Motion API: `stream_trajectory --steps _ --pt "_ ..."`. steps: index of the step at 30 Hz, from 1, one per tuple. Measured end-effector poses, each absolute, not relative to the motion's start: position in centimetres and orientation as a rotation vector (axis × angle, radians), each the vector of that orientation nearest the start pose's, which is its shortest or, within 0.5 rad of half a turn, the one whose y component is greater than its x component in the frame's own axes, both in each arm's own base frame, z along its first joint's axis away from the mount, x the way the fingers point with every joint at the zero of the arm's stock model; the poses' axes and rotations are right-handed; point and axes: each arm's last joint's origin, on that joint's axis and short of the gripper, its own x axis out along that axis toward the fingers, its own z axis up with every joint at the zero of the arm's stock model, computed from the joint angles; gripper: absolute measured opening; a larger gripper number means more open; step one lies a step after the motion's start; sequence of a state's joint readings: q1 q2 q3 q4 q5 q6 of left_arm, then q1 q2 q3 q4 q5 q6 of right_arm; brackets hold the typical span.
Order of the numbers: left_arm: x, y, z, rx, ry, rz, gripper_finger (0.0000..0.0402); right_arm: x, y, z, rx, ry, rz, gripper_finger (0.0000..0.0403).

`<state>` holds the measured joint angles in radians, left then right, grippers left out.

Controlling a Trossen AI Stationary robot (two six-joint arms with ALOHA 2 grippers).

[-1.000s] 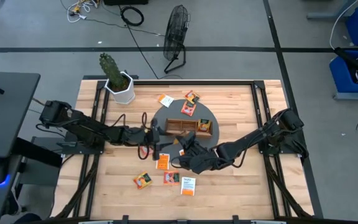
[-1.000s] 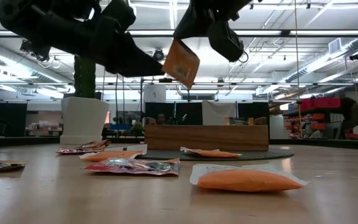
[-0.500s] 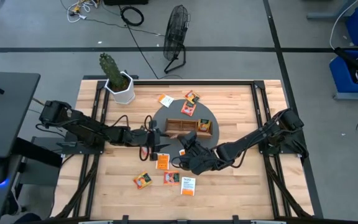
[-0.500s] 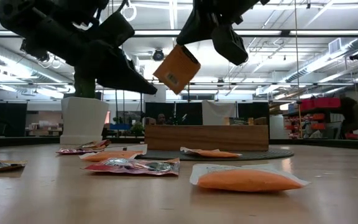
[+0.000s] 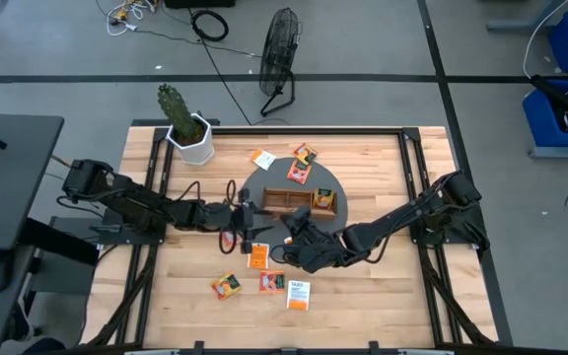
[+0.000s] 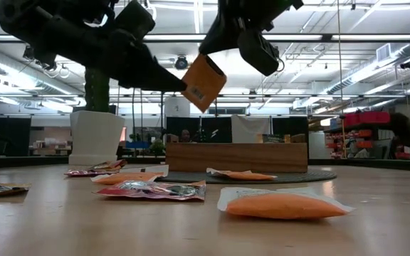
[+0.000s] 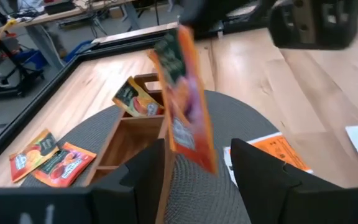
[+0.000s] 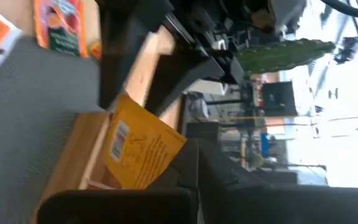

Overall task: Pick & Place Tea
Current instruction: Put the orange tea bag into the middle section of the wooden organizer

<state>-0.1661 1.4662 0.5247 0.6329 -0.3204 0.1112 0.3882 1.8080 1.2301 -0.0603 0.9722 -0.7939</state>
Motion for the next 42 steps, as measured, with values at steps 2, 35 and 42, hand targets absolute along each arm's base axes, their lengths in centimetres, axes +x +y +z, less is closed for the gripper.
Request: stream_trajectory --steps 2,35,42 --pt "27.4 -3.6 17.5 0.187 0.303 0.146 0.0181 36.8 12.4 22.6 -1.154 0.717 -0.339 0.0000" --pt "27.4 -5.5 19.0 0.368 0.146 0.081 0.0008 31.2 10.7 26.0 -0.587 0.790 -0.301 0.0151" --pt "27.4 -5.5 19.1 0.372 0.137 0.082 0.0007 32.1 11.0 27.0 -0.594 0.688 -0.188 0.0157"
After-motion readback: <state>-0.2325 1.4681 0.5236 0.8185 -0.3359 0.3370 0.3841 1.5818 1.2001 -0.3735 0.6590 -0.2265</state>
